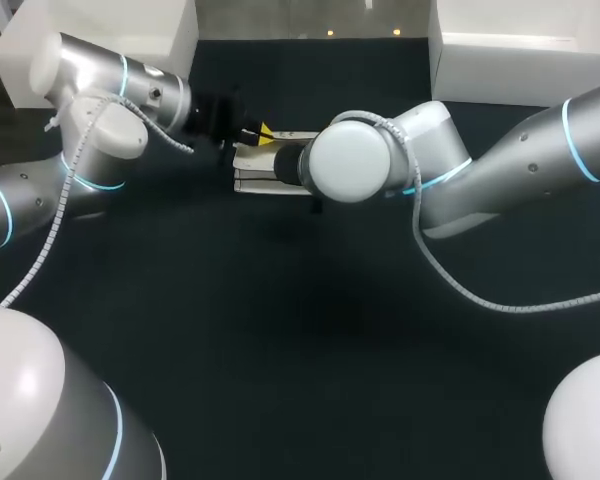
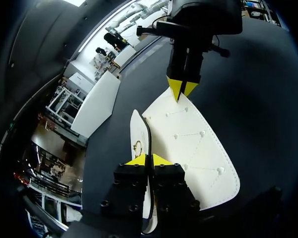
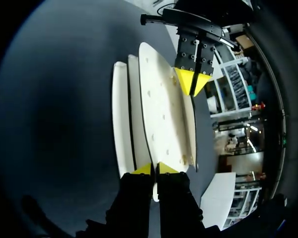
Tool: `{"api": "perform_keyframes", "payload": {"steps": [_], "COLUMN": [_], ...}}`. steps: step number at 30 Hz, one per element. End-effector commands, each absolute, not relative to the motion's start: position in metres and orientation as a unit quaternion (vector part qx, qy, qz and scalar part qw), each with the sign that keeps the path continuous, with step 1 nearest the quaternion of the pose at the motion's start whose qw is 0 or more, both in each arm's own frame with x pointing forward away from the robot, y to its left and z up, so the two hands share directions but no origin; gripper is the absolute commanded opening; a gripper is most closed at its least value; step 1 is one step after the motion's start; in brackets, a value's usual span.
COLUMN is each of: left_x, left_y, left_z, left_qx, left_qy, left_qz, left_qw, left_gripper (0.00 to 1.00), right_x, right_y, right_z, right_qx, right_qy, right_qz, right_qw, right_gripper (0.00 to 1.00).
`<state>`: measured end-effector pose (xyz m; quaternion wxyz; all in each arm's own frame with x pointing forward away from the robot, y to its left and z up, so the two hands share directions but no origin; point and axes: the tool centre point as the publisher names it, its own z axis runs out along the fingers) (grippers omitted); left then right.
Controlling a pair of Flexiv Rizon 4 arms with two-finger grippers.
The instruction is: Pick up the bag, open it, inspect its contents, close it, and place it on the opposite side
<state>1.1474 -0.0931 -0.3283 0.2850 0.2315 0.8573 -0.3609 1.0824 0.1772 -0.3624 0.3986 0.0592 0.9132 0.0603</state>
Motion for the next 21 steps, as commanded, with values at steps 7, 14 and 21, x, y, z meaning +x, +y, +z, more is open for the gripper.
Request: {"api": "perform_keyframes", "payload": {"steps": [7,14,21], "left_x": [1.143,1.136,1.126], "left_y": [-0.092,-0.092,-0.089], "left_z": [-0.332,-0.340,-0.355], "left_qx": [0.230,0.246,0.269], "left_qy": [0.855,0.850,0.844], "left_qz": [-0.362,-0.365,-0.368], "left_qw": [0.292,0.290,0.282], "left_gripper": [0.00,0.00,0.00], "right_x": [1.083,1.083,1.083], "right_y": [0.178,0.178,0.178], "right_z": [-0.364,-0.364,-0.364], "right_qx": [0.060,0.060,0.060], "right_qy": [0.913,0.913,0.913], "right_qz": [0.061,0.061,0.061], "right_qw": [0.400,0.400,0.400], "right_gripper": [0.00,0.00,0.00]}}
